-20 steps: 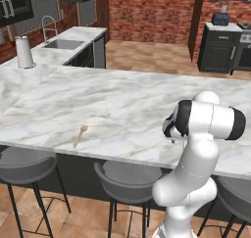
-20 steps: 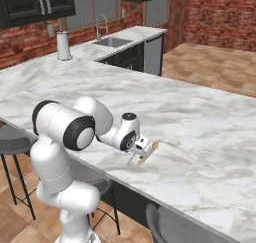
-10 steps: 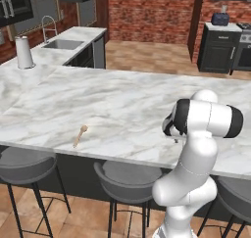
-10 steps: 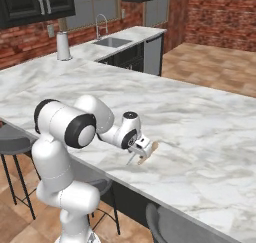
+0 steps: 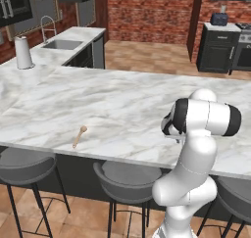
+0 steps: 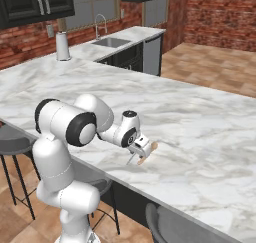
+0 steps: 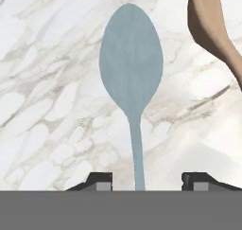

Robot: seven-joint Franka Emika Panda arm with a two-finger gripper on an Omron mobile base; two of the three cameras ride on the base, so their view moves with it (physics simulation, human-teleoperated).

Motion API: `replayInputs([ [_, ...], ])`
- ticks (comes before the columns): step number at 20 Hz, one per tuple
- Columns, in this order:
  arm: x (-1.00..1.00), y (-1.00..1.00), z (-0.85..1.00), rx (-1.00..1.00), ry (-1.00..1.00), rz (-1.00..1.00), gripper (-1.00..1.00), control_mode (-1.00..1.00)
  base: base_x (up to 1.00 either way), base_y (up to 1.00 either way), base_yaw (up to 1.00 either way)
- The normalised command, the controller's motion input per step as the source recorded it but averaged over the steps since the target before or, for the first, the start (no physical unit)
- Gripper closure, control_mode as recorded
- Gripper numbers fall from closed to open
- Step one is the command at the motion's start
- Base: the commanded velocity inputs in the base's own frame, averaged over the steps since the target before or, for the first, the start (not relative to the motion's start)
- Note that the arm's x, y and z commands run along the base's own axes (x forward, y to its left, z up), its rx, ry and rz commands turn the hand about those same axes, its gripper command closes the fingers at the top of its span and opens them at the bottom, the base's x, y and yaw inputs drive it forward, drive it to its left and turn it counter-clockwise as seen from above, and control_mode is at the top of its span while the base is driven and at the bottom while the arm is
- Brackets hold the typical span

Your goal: Pick up the metallic utensils from the counter and place them in the open drawer. Make sure not to pick up any wooden utensils.

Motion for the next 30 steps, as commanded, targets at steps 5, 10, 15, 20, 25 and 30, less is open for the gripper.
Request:
replayInputs([
  [5, 0.0, 0.55, -0.45, 0.0, 0.08, 0.03, 1.0, -1.0, 0.0, 0.0, 0.0],
  [10, 0.0, 0.81, -0.42, 0.0, 0.13, 0.05, 1.0, -1.0, 0.0, 0.0, 0.0],
  [15, 0.0, 0.46, -0.54, 0.0, 0.08, 0.09, 1.0, -1.0, 0.0, 0.0, 0.0],
  [20, -0.28, 0.02, -0.04, 0.0, -0.09, 0.05, 1.0, -1.0, 0.0, 0.0, 0.0],
  [25, -0.63, 0.17, 0.66, 0.0, -0.2, 0.0, 1.0, -1.0, 0.0, 0.0, 0.0],
  [30, -0.4, 0.15, 0.96, 0.0, -0.15, 0.0, 1.0, -1.0, 0.0, 0.0, 0.0],
])
